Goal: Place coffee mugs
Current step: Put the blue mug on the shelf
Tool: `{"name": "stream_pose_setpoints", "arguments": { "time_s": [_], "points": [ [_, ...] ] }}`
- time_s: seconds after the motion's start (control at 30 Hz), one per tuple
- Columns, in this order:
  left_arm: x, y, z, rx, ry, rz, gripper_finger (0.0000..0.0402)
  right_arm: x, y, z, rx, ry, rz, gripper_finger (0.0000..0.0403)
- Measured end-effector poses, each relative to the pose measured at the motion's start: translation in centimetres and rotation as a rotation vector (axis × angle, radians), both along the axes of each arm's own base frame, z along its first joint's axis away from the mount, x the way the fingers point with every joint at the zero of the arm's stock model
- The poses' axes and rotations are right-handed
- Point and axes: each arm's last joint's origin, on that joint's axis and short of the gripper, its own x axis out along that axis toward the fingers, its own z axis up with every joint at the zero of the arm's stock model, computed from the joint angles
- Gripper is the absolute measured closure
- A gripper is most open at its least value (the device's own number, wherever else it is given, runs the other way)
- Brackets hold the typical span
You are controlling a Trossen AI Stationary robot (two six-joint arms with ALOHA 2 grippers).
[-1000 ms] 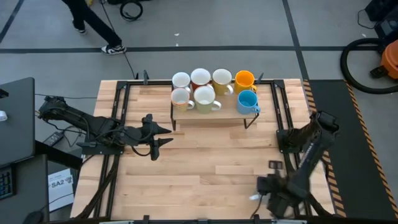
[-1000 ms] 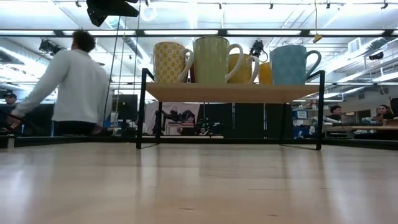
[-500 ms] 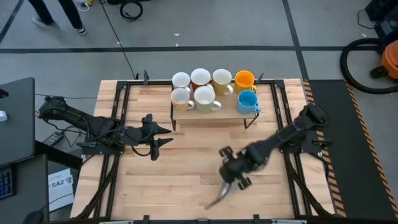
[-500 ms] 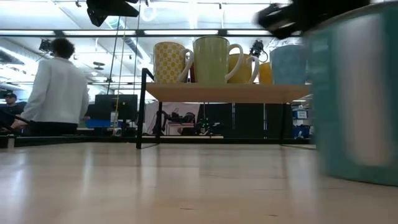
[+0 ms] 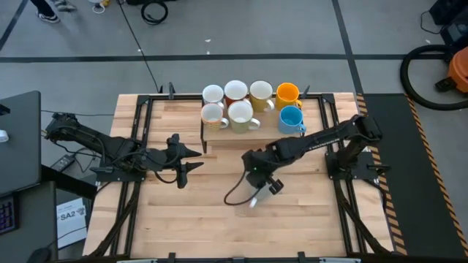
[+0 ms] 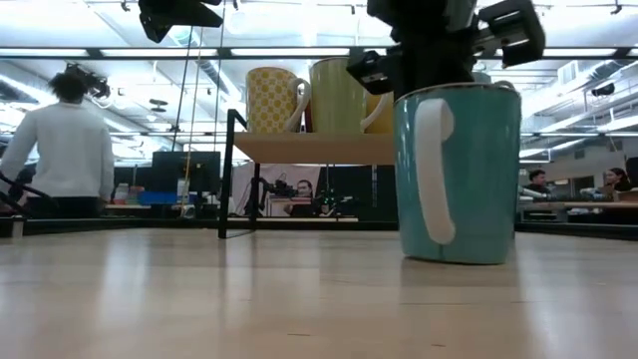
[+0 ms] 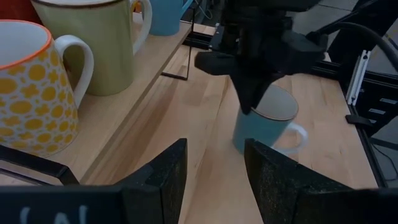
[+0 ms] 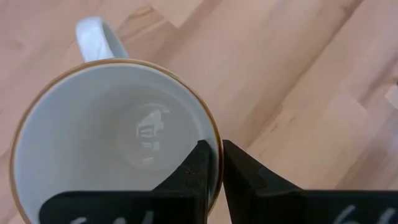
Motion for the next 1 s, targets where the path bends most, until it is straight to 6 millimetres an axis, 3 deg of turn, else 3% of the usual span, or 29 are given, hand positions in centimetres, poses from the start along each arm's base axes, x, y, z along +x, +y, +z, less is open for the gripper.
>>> {"name": "stream_pose_setpoints", "arguments": {
  "time_s": [0.3, 1.0],
  "points": [
    [0.00, 0.01, 0.00, 0.000, 0.000, 0.000, 0.0235, 0.12, -0.63, -0.07, 0.015, 0.007, -0.082, 0.0344],
    [0.00, 0.01, 0.00, -0.002, 0.000, 0.001, 0.0235, 0.31, -0.57, 0.05, 0.022, -0.015, -0.086, 0.0280]
  ]
}}
